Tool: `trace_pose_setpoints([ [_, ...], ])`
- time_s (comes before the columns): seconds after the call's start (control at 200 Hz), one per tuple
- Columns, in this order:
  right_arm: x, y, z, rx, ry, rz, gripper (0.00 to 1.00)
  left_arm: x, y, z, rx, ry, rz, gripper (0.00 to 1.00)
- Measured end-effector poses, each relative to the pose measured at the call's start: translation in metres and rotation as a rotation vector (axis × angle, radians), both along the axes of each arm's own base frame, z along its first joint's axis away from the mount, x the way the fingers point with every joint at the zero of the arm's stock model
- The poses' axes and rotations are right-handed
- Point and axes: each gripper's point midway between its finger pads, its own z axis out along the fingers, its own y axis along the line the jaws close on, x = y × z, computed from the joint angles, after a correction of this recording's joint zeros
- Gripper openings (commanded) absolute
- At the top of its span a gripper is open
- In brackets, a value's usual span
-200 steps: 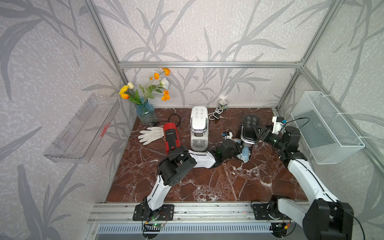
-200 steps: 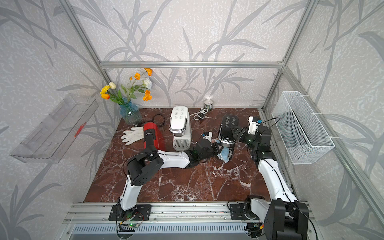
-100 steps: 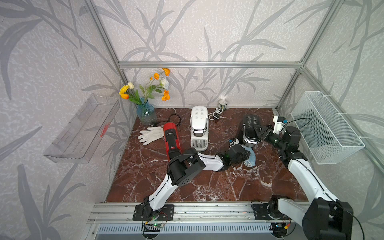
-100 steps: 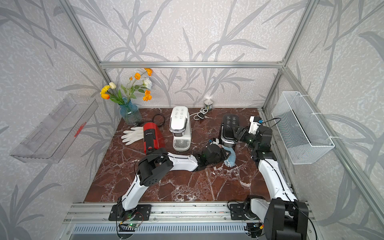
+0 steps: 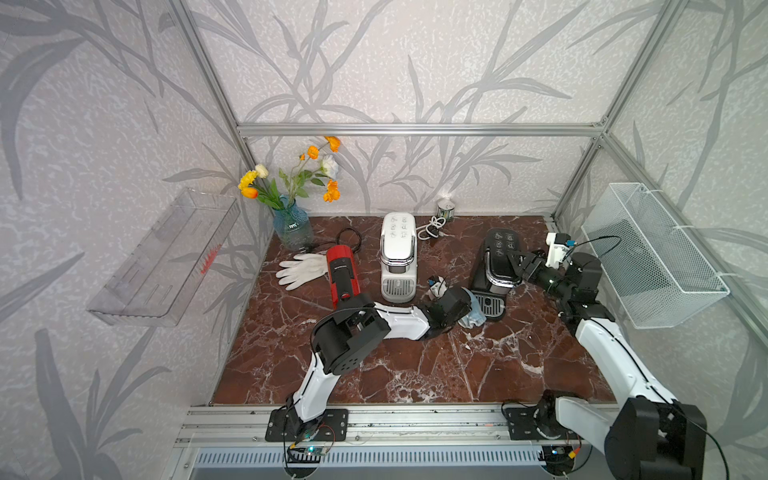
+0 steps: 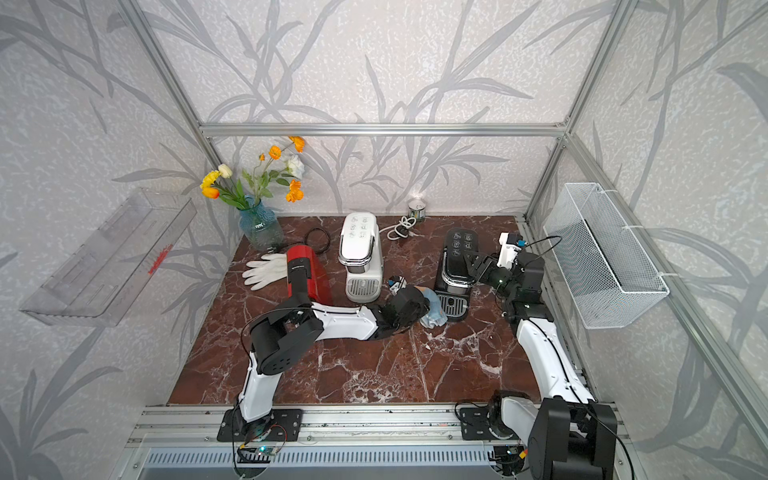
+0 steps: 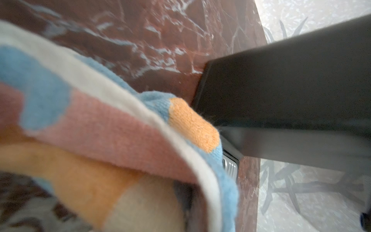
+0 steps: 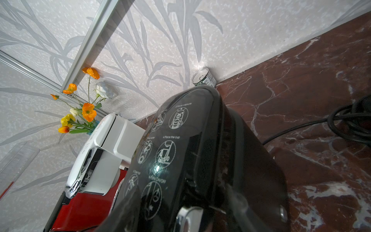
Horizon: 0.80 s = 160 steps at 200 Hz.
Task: Wipe the surface of a coffee machine
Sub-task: Wipe the dirt from the surface of the coffee machine.
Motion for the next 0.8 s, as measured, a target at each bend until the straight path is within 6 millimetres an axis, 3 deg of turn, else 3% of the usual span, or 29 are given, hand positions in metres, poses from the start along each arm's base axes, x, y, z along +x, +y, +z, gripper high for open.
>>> trace_pose_setpoints([
  [0.09,0.000,0.000,0.000,0.000,0.000,0.000,0.64,0.002,0.002,-0.001,0.007,-0.001,-0.011,0.00],
  [0.19,0.000,0.000,0.000,0.000,0.000,0.000,0.64,-0.004,-0.011,0.006,-0.011,-0.009,-0.054,0.00],
  [0.595,-0.001,0.000,0.000,0.000,0.002,0.001,0.64,-0.032,-0.094,0.073,-0.281,-0.045,-0.220,0.00],
  [0.69,-0.001,0.000,0.000,0.000,0.003,0.001,0.64,-0.033,-0.111,0.066,-0.323,-0.019,-0.240,0.00],
  [0.8,-0.001,0.001,0.000,-0.001,0.004,0.003,0.64,-0.037,-0.125,0.039,-0.305,0.026,-0.269,0.00],
])
